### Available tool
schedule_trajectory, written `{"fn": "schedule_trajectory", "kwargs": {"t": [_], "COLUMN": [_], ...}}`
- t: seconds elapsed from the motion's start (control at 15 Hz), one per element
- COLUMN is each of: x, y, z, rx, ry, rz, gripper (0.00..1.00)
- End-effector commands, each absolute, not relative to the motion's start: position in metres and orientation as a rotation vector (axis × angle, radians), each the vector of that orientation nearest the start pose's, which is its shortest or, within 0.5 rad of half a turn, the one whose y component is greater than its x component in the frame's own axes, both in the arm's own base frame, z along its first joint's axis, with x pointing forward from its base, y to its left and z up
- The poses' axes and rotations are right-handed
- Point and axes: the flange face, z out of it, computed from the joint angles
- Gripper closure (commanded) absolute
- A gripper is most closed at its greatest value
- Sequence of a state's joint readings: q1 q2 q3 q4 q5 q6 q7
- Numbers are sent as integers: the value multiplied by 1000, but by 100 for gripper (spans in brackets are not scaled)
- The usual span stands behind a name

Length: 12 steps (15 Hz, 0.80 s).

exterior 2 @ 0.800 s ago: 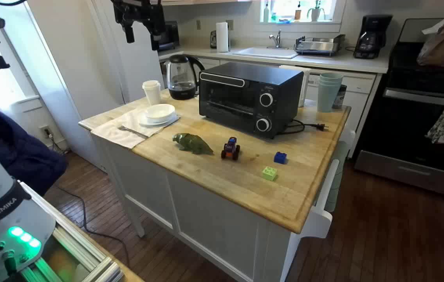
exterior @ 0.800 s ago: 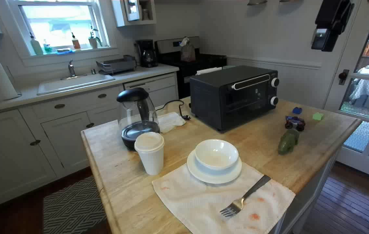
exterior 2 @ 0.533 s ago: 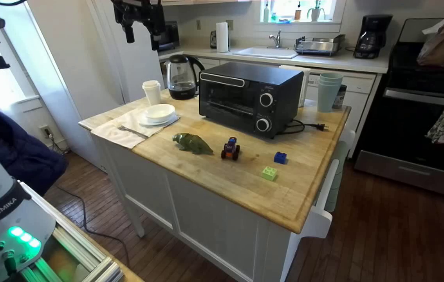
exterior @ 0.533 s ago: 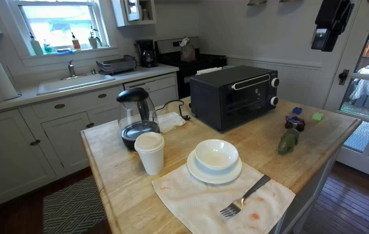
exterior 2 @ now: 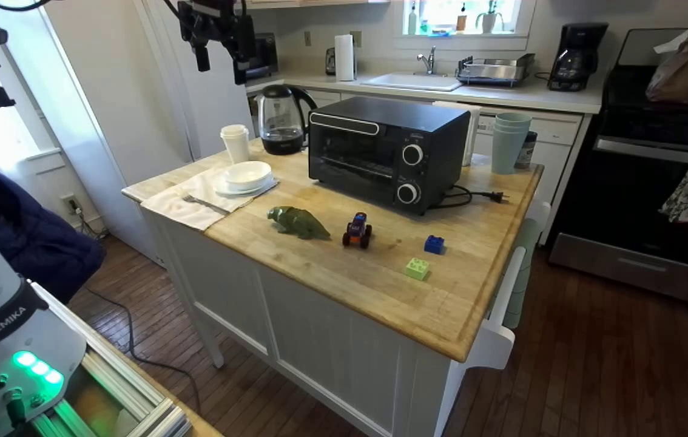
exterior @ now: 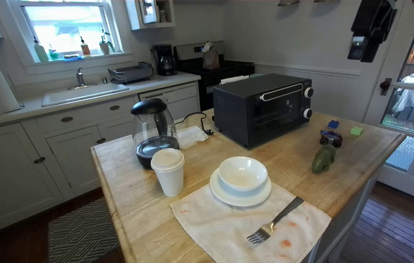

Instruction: Pick up the green dinosaur toy and turn it clockwise by ninety degrees, put the green dinosaur toy back on the kitchen counter

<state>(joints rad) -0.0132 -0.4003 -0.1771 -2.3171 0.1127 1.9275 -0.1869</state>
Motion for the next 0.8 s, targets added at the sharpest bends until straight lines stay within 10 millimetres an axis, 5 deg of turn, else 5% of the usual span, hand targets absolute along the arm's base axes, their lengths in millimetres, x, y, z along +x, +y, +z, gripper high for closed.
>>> {"fn": "schedule_trajectory", "kwargs": {"t": [0.0, 0.73], "x": [428, 424], "y": [-86, -133], "z": [463, 351], "rx": [-2925, -2841], "ry": [264, 906], "rz": [-97, -242], "gripper": [0, 0]}}
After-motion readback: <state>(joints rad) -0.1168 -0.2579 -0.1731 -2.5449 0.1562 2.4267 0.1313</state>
